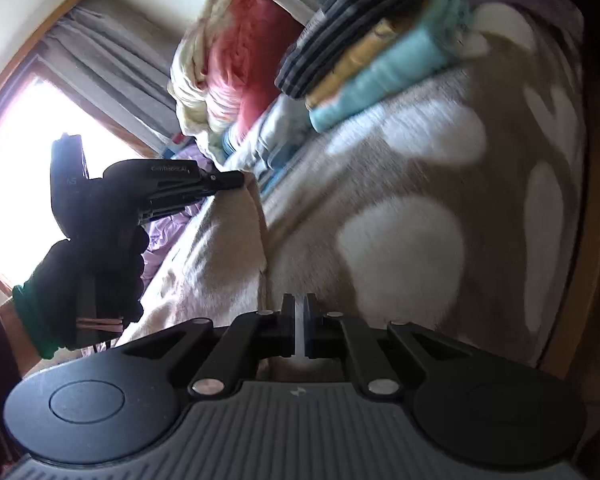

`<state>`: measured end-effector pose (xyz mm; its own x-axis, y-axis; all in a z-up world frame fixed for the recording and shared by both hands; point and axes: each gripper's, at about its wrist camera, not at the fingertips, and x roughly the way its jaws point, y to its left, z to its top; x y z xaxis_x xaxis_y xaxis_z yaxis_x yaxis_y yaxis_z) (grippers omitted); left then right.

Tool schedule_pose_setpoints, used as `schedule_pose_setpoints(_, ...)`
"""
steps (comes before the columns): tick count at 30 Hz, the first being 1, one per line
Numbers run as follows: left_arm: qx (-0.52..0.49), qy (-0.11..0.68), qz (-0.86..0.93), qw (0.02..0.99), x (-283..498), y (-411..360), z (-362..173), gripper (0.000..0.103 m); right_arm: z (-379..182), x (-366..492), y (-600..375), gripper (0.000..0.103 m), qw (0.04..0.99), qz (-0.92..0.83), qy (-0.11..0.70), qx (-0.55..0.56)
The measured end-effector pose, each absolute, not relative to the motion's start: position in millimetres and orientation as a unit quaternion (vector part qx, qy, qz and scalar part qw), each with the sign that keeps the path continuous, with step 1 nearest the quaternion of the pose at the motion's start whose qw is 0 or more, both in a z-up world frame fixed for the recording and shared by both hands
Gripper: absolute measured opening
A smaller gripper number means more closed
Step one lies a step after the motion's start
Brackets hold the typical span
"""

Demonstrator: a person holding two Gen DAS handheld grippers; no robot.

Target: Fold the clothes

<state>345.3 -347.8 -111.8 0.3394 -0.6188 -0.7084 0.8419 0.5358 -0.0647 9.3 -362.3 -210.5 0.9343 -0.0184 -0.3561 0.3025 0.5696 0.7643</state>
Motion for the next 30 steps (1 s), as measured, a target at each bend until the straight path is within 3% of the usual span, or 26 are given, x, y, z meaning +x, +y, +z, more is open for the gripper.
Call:
schedule_pose_setpoints(2, 0.154, 0.342, -0.441, 0.815, 343.0, -343.2, -106.8, 0.006, -210.7, 9.1, -357.8, 0.011, 0.872, -0.081, 0.162, 0.455)
schedule_pose_setpoints(4, 0.135, 0.326, -0.432, 0.830, 337.8, -330.4, -96.5, 0.019, -207.9, 10.4, -351.6, 0.024, 0.875, -0.071, 0.163, 0.450)
schedule_pose_setpoints(6, 0.117, 0.310, -0.422, 0.844, 330.2, -314.1, -85.5, 0.022, -205.1, 11.9, -345.9, 0.035, 0.878, -0.065, 0.166, 0.444)
schedule_pose_setpoints(11, 0.078, 0.303, -0.397, 0.863, 303.5, -266.6, -76.8, 0.022, -202.6, 12.1, -341.9, 0.036, 0.874, -0.060, 0.169, 0.451)
schedule_pose_setpoints(18, 0.060, 0.333, -0.378, 0.862, 269.8, -227.8, -105.5, 0.023, -202.1, 13.9, -336.3, 0.046, 0.868, -0.051, 0.174, 0.463)
schedule_pose_setpoints(21, 0.051, 0.343, -0.377, 0.859, 261.9, -222.3, -116.8, 0.022, -199.0, 23.1, -331.9, 0.045, 0.878, -0.040, 0.180, 0.442)
schedule_pose_setpoints(22, 0.051, 0.345, -0.375, 0.859, 260.2, -222.0, -119.6, 0.023, -197.5, 27.2, -330.5, 0.041, 0.882, -0.035, 0.182, 0.433)
schedule_pose_setpoints(23, 0.053, 0.349, -0.374, 0.857, 260.5, -222.9, -121.7, 0.023, -196.4, 32.8, -329.6, 0.035, 0.887, -0.027, 0.185, 0.423)
schedule_pose_setpoints(24, 0.055, 0.354, -0.373, 0.856, 261.1, -224.0, -123.7, 0.023, -196.4, 38.7, -329.6, 0.013, 0.891, -0.018, 0.191, 0.412)
schedule_pose_setpoints(30, 0.067, 0.381, -0.368, 0.846, 264.3, -230.5, -135.6, 0.023, -174.8, 11.9, -337.7, 0.011, 0.911, -0.008, 0.143, 0.386)
